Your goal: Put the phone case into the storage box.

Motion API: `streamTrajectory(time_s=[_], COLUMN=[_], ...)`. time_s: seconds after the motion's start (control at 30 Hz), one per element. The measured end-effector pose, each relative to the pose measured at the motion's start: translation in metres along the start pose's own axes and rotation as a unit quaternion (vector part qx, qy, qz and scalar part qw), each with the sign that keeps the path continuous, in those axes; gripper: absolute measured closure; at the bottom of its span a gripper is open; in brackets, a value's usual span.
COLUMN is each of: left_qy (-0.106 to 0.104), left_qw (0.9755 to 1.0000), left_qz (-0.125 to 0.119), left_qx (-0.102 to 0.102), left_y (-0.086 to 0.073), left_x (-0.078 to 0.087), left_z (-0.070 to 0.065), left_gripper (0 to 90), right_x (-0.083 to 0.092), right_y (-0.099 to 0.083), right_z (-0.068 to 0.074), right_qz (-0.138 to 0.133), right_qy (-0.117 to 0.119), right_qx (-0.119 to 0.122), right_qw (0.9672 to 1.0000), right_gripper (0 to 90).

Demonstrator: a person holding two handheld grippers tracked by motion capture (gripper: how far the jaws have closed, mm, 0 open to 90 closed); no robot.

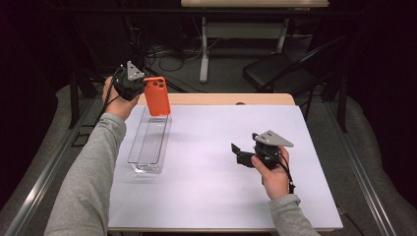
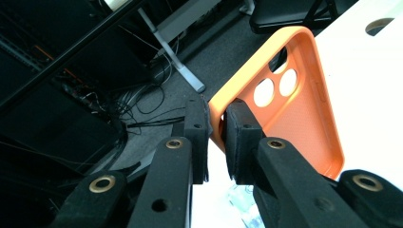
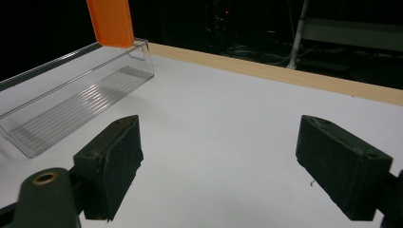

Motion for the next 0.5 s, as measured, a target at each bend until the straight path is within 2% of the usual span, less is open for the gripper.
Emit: streamTrajectory(time_s=[0.2, 0.5], left_qy=[-0.002, 0.016], left_qw=[0.9999, 0.9997], left_qz=[-0.004, 0.0], left_qx=[-0.009, -0.018], left_y=[-0.004, -0.011], left_x=[-0.006, -0.016], left_z=[0.005, 0.009], left_gripper=[81.0, 81.0], right_x=[0.0, 0.0], right_y=[0.0, -0.002], right_z=[0.0, -0.002], right_qz=[0.0, 0.001], right_qy=[-0.001, -0.005], right_qx=[0.0, 0.002], right_qw=[1.0, 1.0], right_gripper=[15.1, 15.1])
Point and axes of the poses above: each handheld gripper's, and its own axes: x roughly backward along the jaws, y roughly out of its top, z roughly to its left, the point moved 6 cm from there along -x, roughly forward along the jaws
